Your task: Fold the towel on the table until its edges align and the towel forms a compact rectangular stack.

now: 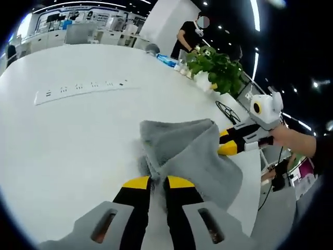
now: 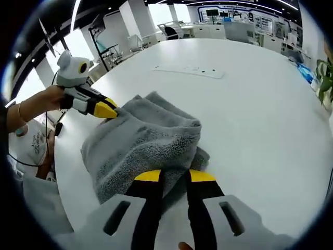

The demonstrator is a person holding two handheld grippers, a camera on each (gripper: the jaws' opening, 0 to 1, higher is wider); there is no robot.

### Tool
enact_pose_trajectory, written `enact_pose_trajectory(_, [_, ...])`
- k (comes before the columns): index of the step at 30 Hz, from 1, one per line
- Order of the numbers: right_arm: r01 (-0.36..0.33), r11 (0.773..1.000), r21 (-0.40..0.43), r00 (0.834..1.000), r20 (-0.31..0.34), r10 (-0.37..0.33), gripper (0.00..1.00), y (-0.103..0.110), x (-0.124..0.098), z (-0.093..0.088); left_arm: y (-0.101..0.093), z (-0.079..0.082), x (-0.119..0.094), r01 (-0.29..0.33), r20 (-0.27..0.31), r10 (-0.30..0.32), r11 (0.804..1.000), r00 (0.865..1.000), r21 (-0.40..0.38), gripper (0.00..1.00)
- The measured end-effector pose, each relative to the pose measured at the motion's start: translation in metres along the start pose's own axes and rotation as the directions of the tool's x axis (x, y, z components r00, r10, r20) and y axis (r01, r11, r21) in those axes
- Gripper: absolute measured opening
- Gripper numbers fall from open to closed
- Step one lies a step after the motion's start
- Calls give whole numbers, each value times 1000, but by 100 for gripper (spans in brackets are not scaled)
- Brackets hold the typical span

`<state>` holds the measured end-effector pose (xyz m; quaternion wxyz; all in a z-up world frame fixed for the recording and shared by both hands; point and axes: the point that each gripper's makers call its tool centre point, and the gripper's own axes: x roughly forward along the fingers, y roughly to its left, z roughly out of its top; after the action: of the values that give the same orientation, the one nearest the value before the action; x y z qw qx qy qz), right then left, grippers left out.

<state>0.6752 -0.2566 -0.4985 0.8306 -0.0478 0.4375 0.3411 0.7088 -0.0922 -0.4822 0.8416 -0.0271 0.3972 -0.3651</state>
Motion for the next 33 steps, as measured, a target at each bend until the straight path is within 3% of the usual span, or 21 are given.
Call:
enact_pose_trajectory(4, [2,1000,-12,1000,-12,-2,19,1,1,-3,-8,6,-6,-36,-9,36,997,999,65,11])
enact_pose_trajectory(11, [-7,1000,-27,999,-39,6,20,-1,6,-4,-15,16,-12,-39,-12,42,983,999,181,10])
enact_pose_trajectory(15, [-11,999,-45,999,-44,9,21,-2,7,-4,-8,27,-8,-71,41,64,974,997,216,10])
enact_pose_trajectory(17, [-16,999,-33,999,-42,14,21,-3,7,-4,-6,37,-4,-91,96,65,954,993,287,10])
enact_pose_trajectory(21, [-21,999,-39,999,-41,19,21,-4,9,-5,-7,42,5,-96,133,58,948,989,305,10])
enact_pose_trajectory(27, [-24,999,-49,999,-44,22,20,-4,9,-6,-3,34,22,-94,105,63,941,993,325,10])
enact_pose_trajectory(33, [-26,999,-45,999,-35,24,20,-6,11,-6,1,22,35,-80,79,58,949,995,305,11])
